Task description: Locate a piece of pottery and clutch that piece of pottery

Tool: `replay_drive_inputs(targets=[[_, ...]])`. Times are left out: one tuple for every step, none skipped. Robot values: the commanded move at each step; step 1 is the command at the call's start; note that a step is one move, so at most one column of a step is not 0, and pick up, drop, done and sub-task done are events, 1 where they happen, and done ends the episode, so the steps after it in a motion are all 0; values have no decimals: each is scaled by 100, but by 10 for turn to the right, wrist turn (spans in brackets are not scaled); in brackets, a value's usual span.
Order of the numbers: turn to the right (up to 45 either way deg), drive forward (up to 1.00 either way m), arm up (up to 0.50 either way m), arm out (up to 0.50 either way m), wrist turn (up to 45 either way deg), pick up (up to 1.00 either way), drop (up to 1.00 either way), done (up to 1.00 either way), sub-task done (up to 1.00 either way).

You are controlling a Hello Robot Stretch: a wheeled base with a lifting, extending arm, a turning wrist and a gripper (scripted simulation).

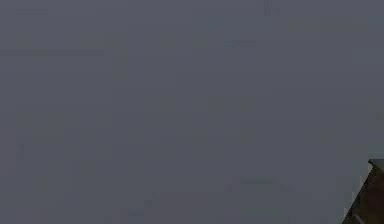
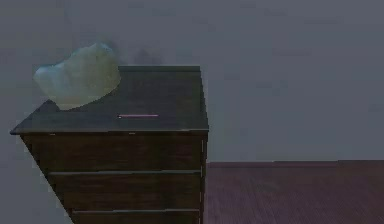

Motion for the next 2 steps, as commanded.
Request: replay_drive_inputs(targets=[[-210, 0, 0, 0, 0, 0, 0, 0, 0], [450, 0, 0, 0, 0, 0, 0, 0, 0]])
